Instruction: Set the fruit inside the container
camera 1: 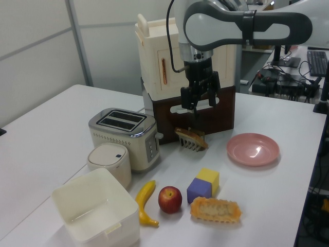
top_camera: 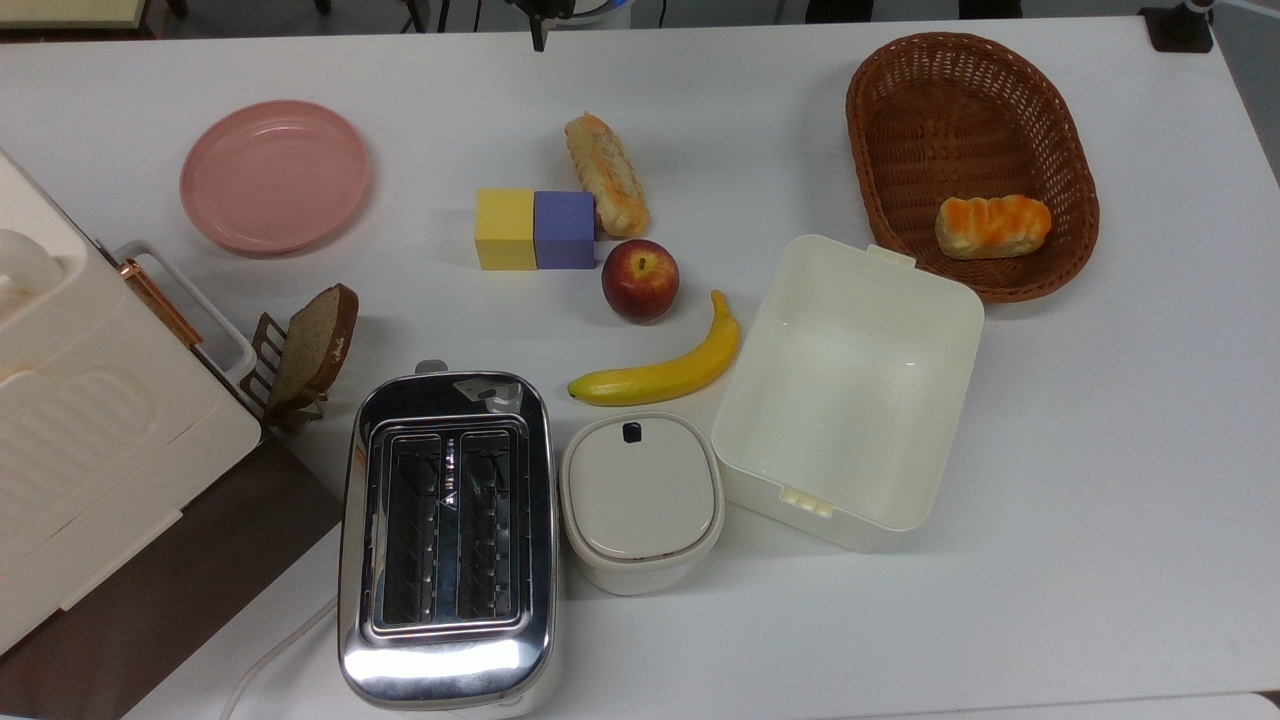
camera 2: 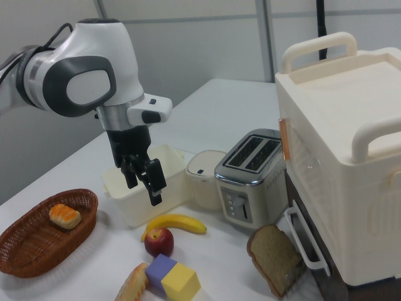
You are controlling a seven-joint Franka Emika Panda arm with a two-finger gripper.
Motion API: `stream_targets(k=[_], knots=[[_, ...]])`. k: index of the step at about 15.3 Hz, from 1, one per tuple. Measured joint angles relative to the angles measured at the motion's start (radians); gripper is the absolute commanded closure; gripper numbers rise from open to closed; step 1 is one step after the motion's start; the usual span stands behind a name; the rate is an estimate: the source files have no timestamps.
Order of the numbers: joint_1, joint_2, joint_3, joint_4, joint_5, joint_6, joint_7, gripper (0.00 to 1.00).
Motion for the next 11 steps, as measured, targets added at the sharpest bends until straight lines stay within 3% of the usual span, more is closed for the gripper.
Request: stream_targets(k=[11], knots=[[-0.006, 0.002, -0.008, -0.001, -0.001, 0.055, -0.089, 0.0]])
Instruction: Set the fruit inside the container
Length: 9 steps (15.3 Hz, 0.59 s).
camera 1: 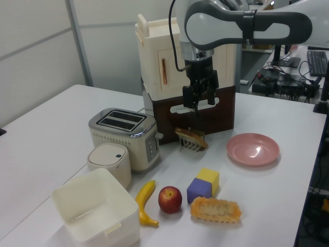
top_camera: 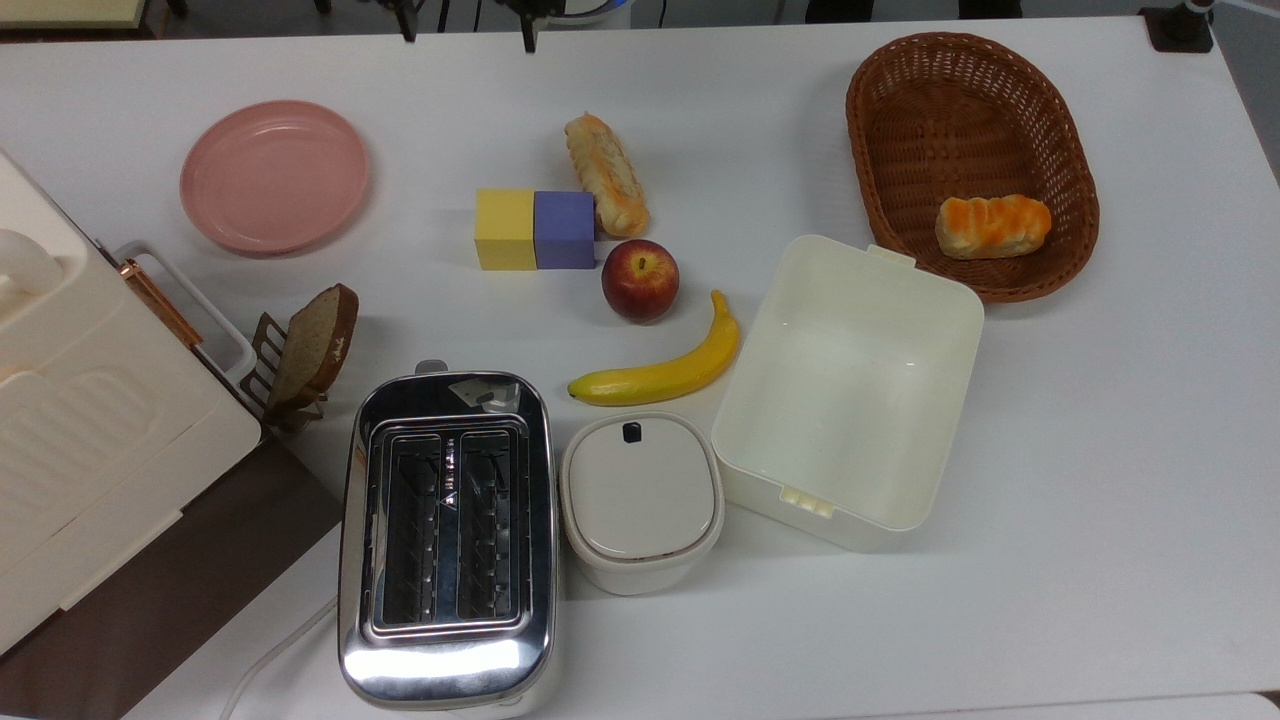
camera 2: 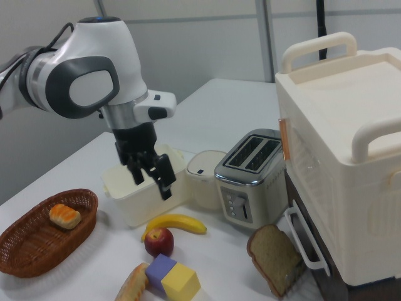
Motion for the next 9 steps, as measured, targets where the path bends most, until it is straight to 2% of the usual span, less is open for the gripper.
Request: stream_targets(k=[3, 9], knots=[[-0.01, 0.016, -0.003, -0.004, -0.002, 0.12, 0.057, 0.0], [-0.023, 0.057, -0.003, -0.004, -0.015, 0.139, 0.067, 0.0]])
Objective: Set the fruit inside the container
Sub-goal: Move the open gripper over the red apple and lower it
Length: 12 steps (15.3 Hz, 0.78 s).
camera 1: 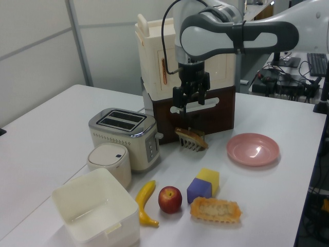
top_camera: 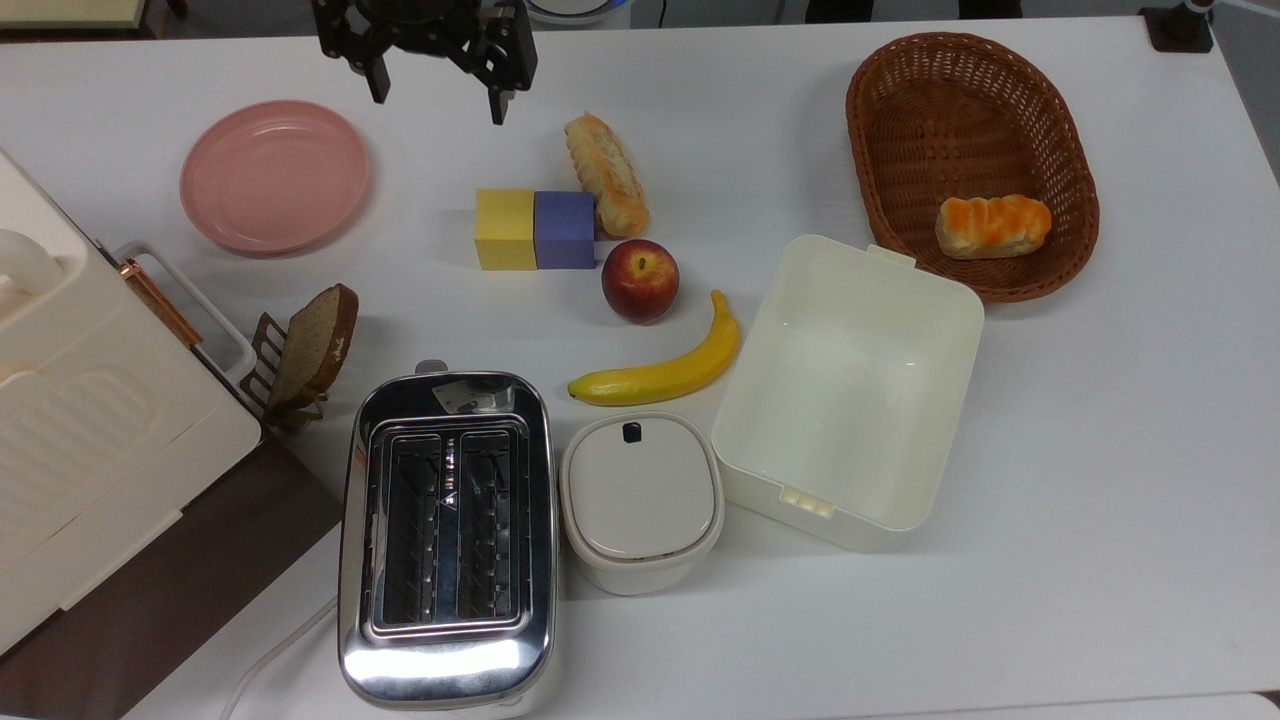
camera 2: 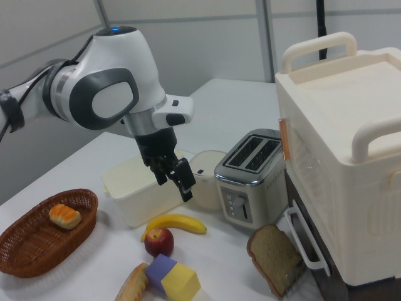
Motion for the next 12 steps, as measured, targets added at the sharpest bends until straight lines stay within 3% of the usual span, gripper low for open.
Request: stream_targets(k=[12], knots=[[0.01, 0.044, 0.018, -0.003, 0.0, 0.0, -0.033, 0.0]])
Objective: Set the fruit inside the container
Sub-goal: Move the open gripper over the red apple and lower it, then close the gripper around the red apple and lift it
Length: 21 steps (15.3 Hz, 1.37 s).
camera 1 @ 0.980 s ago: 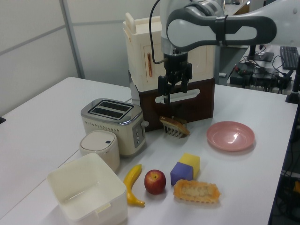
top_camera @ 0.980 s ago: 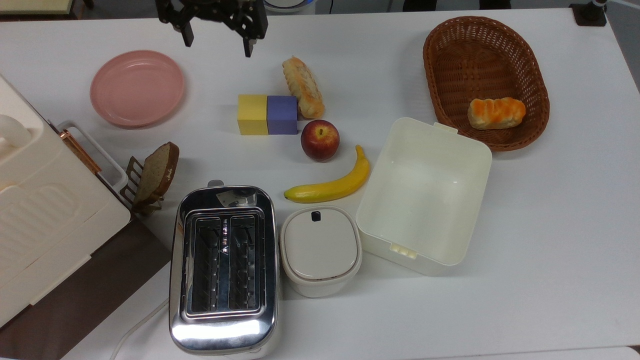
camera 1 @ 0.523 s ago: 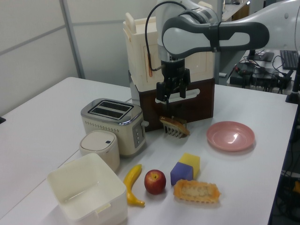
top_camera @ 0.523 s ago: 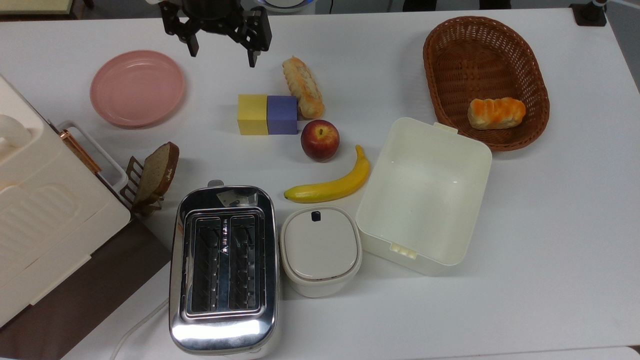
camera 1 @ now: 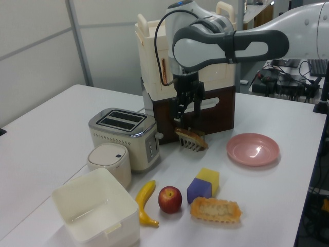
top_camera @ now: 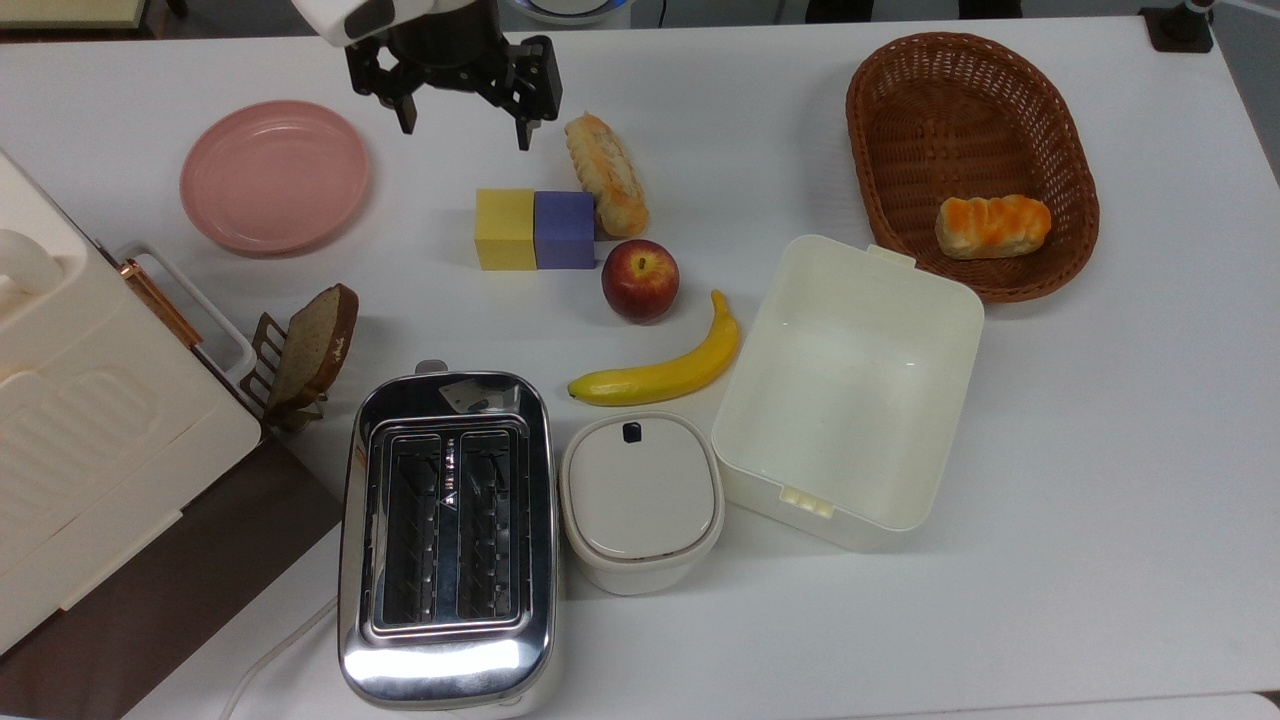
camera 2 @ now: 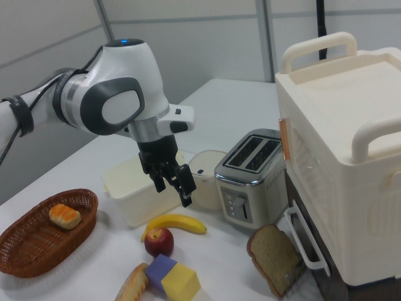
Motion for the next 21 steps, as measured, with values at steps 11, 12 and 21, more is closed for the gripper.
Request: stream_targets(k=[11, 12, 21], knots=[[0.103, 0.128, 0.005, -0.029, 0.003, 0.057, -0.092, 0.0], [0.112, 0.134, 0.005, -0.034, 0.003, 0.076, -0.092, 0.0], [0.193, 0.172, 0.005, -0.083, 0.002, 0.092, -0.093, 0.0]])
